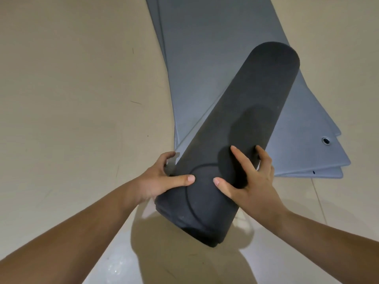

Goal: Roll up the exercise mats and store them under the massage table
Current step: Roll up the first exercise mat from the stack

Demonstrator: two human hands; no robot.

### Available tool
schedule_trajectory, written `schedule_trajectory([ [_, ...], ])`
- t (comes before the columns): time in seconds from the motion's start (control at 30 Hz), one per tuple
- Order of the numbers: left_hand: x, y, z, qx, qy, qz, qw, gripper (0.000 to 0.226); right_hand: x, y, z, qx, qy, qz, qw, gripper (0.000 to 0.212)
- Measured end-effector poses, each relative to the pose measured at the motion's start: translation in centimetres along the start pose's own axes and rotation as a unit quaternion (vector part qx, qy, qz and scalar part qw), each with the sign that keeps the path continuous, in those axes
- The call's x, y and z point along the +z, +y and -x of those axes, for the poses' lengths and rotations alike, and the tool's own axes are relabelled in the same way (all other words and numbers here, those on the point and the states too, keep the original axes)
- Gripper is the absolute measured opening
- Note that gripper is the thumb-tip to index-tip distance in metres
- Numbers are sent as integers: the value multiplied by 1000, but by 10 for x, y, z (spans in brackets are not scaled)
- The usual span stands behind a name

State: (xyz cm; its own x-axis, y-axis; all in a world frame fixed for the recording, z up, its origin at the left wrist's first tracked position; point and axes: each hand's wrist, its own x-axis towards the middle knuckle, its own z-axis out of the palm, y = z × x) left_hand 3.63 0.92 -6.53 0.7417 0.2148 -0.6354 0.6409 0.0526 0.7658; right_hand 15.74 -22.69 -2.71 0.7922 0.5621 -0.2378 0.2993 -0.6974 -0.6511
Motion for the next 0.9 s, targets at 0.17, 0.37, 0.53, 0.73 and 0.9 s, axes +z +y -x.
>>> schedule_trajectory([
  [0.17, -12, 3, -8, -6, -15, -57, 998, 138, 4, 0, 0, 31, -4, -10, 999, 96],
  [0.37, -3, 7, -2, 70, 14, -147, 987, 79, 12, -5, -1, 97, -13, -154, 983, 110],
  [0.53, 20, 4, 5, 34, 36, -172, 984, 109, 13, -23, -23, 75, -1, -99, 992, 113],
  [0.73, -7, -8, 41, 2, 85, 34, 996, 93, 29, -66, -49, 28, -84, -21, 996, 118],
  [0.9, -52, -42, 85, -8, 151, 149, 977, 75, 81, -123, -58, -37, -158, 40, 986, 105],
])
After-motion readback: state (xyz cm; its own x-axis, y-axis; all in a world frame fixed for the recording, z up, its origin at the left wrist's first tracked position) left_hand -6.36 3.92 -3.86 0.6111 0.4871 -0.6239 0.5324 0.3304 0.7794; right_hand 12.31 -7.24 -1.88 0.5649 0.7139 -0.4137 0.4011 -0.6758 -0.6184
